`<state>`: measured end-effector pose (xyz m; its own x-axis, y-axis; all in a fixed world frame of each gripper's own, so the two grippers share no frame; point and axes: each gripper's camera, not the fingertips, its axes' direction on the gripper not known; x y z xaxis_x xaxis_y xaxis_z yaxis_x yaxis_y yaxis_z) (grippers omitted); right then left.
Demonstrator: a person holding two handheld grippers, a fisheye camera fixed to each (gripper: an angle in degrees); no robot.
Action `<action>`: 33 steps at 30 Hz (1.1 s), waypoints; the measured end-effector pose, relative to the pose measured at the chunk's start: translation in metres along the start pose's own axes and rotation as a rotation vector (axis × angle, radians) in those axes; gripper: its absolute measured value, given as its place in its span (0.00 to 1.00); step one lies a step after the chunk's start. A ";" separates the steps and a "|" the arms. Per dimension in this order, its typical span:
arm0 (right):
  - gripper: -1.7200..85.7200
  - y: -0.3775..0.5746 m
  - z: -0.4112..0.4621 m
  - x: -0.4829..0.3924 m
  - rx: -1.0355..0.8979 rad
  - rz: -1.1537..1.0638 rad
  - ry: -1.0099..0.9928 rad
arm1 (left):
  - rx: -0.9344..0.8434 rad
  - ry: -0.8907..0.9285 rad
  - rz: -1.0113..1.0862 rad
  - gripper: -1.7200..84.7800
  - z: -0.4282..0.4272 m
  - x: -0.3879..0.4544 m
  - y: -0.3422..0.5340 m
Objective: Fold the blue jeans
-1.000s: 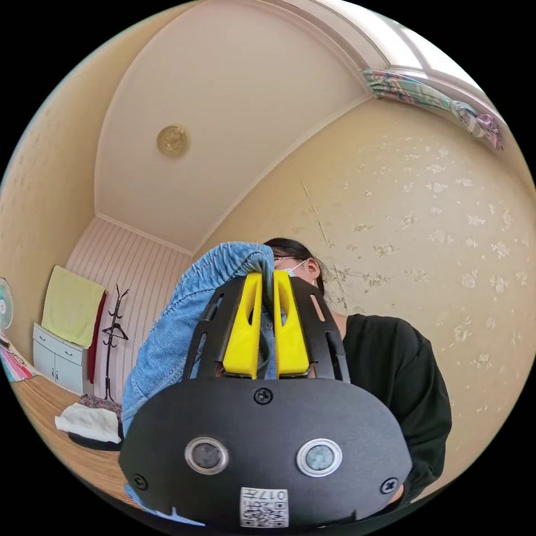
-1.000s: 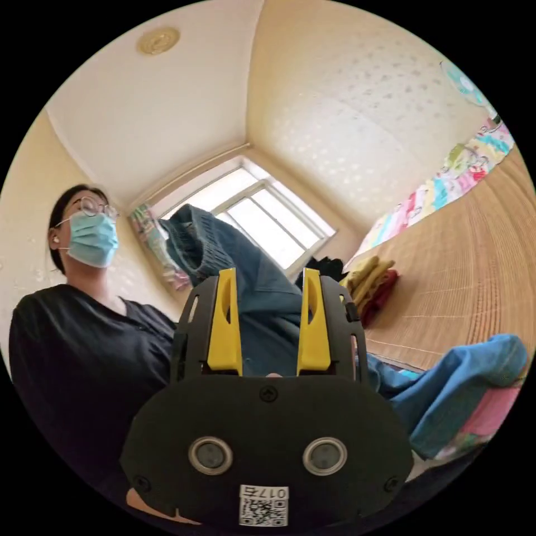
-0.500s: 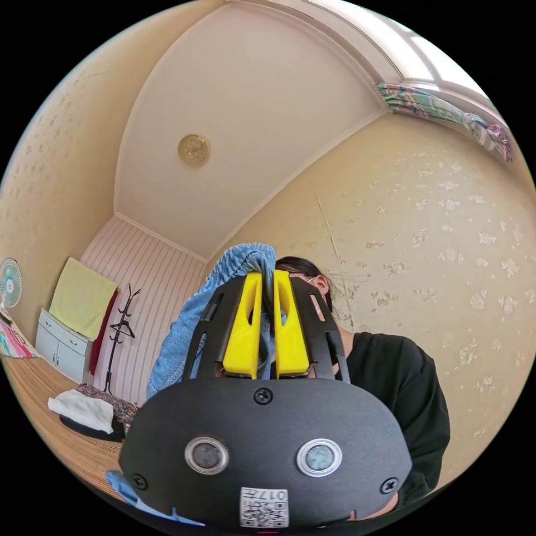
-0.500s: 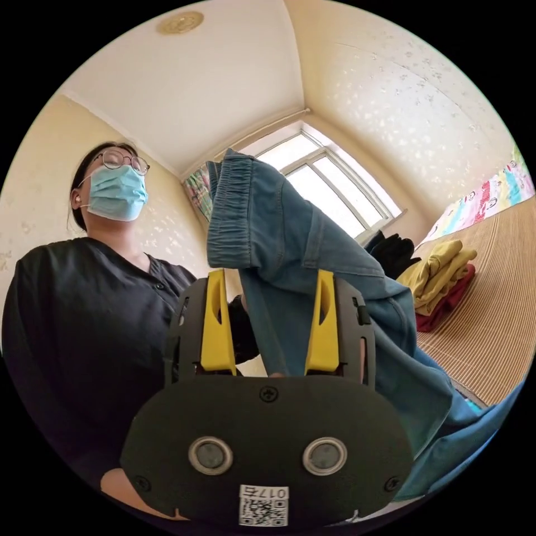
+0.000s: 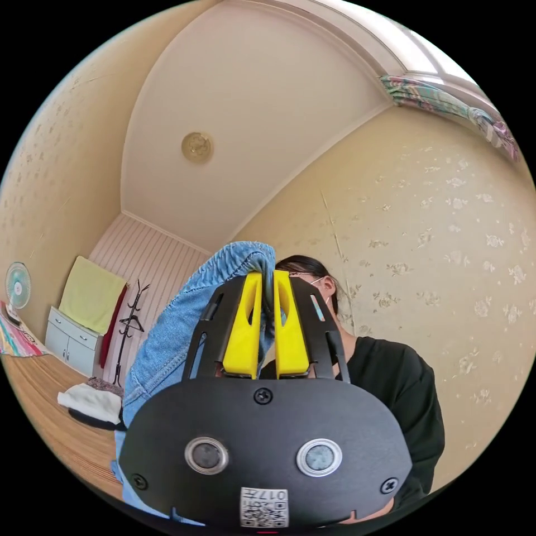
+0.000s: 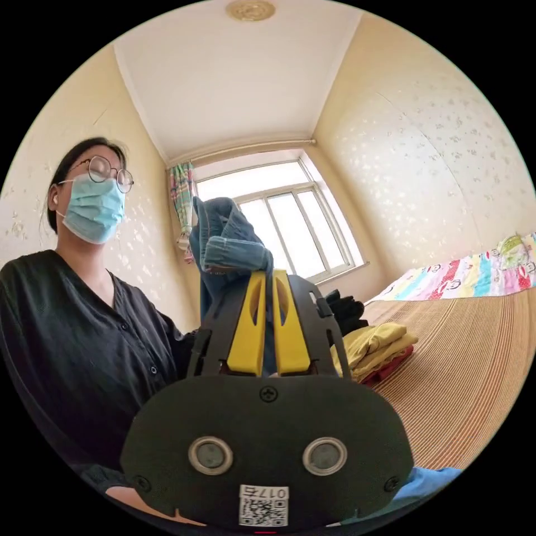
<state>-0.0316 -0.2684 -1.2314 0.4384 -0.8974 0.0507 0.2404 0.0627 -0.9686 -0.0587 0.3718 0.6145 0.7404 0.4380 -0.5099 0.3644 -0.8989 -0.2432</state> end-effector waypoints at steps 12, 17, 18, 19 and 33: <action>0.05 -0.251 -0.008 -0.219 0.120 -0.541 0.212 | -0.289 -0.449 0.155 0.07 0.144 0.068 -0.120; 0.05 -0.324 0.012 -0.328 0.210 -0.675 0.368 | -0.300 -0.427 0.300 0.07 0.223 0.091 -0.206; 0.05 -0.331 0.016 -0.337 0.201 -0.678 0.386 | -0.315 -0.439 0.330 0.07 0.244 0.094 -0.224; 0.05 -0.345 0.024 -0.351 0.177 -0.669 0.432 | -0.316 -0.460 0.340 0.07 0.261 0.094 -0.239; 0.05 -0.328 0.070 -0.112 -0.113 -0.084 0.775 | -0.541 -0.875 -0.045 0.07 0.248 -0.186 -0.130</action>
<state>-0.0993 -0.1582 -0.9020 -0.3162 -0.9485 -0.0188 0.1386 -0.0266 -0.9900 -0.3839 0.4061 0.5361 0.1284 0.1189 -0.9846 0.7473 -0.6642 0.0173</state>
